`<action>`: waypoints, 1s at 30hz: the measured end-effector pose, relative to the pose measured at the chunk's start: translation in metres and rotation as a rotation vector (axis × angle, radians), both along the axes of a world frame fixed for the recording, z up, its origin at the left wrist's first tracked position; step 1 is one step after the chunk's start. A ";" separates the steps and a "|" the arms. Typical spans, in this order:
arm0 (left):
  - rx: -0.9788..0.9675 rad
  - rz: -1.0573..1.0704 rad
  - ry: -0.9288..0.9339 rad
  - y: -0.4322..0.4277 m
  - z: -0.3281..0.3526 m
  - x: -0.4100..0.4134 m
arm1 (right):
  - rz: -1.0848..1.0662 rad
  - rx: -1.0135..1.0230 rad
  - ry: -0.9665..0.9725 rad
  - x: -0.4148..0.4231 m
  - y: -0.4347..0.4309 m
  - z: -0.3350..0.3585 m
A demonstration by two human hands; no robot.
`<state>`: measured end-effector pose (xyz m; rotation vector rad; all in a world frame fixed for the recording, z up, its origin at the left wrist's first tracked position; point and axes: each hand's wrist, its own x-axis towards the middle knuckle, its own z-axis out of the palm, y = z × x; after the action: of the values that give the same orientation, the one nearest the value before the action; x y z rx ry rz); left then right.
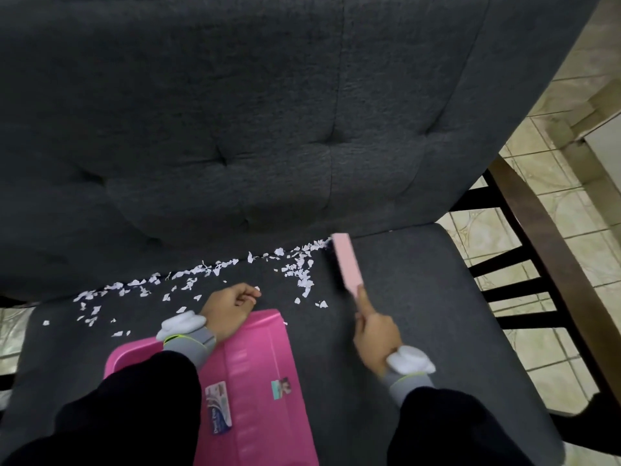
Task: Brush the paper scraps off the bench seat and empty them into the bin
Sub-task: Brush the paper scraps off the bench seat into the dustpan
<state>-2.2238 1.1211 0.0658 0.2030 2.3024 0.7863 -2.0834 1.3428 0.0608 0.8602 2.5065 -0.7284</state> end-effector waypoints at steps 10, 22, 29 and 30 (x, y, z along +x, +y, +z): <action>-0.004 0.036 -0.011 -0.026 0.000 0.012 | -0.273 0.129 -0.050 0.041 0.023 -0.009; -0.018 0.082 0.036 -0.028 0.004 0.022 | 0.032 -0.073 0.057 0.041 -0.052 -0.008; 0.031 0.063 0.034 -0.029 0.004 0.034 | -0.181 0.138 -0.034 0.018 0.009 -0.005; 0.034 0.067 0.030 -0.030 0.005 0.036 | -0.172 0.138 -0.064 0.015 0.008 -0.005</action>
<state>-2.1880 1.0915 0.0703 0.1543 2.3358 0.8626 -2.0679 1.3512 0.0559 1.1409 2.4706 -0.5756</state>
